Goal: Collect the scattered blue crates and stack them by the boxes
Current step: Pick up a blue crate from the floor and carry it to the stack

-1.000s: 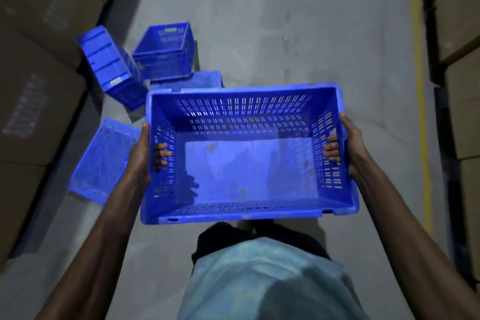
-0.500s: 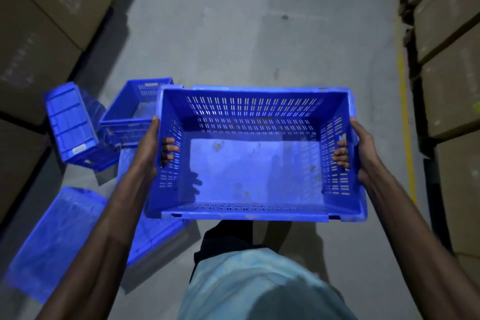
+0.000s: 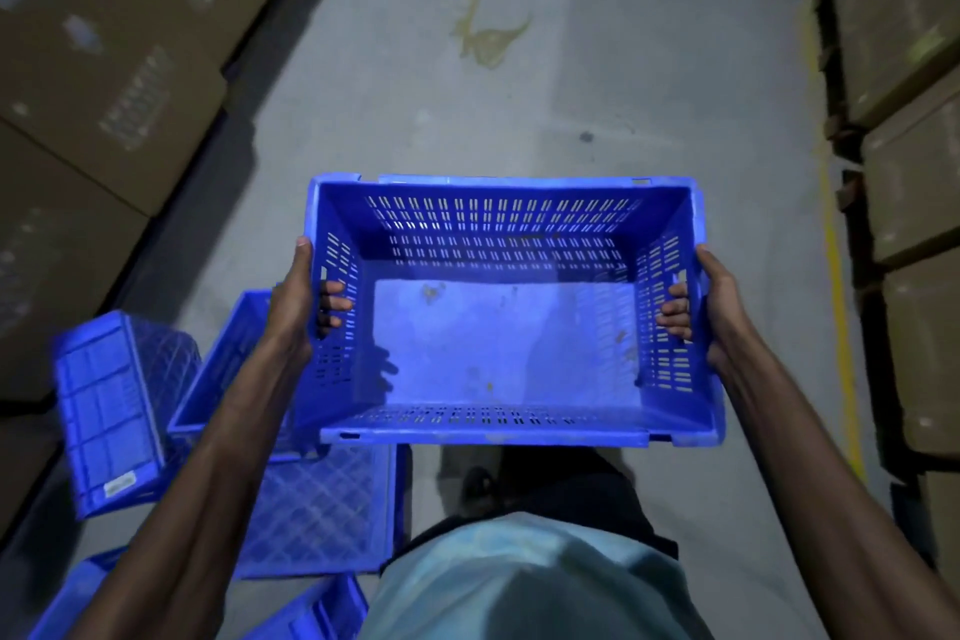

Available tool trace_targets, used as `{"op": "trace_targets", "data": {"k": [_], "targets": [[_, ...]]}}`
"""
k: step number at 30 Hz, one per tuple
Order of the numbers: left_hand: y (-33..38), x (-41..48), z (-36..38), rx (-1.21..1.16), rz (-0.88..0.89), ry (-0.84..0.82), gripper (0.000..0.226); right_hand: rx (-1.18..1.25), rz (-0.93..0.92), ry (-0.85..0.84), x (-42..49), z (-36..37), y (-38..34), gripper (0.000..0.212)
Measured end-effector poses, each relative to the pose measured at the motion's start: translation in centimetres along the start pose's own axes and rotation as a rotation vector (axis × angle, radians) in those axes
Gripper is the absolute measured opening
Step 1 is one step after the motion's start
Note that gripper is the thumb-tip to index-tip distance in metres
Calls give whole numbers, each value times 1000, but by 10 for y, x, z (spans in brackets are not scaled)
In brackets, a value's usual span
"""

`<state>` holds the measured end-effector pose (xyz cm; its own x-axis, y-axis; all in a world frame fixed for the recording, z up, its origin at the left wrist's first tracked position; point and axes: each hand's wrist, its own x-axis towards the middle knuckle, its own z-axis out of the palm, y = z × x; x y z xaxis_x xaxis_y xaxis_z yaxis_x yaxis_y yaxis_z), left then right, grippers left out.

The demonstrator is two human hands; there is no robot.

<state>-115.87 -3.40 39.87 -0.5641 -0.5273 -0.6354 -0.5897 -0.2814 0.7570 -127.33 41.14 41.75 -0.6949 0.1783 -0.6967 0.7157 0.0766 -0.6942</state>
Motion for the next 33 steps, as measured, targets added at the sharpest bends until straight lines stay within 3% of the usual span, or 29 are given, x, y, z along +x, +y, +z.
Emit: {"op": "trace_targets", "data": {"k": [8,16,26,33], "targets": [[134,177,62,-15,-38,83,77,-55,16,-87,193,114,-162,64],[277,301,96,-118,-54,197,75,-145,-10,-206,324,237,-358,63],[381,482,109,-320,-67,335,72,-308,-56,-322,477,428,-544,62],[460,616,94,-409,-169,400,77,-370,24,-427,565,573,-650,60]]}}
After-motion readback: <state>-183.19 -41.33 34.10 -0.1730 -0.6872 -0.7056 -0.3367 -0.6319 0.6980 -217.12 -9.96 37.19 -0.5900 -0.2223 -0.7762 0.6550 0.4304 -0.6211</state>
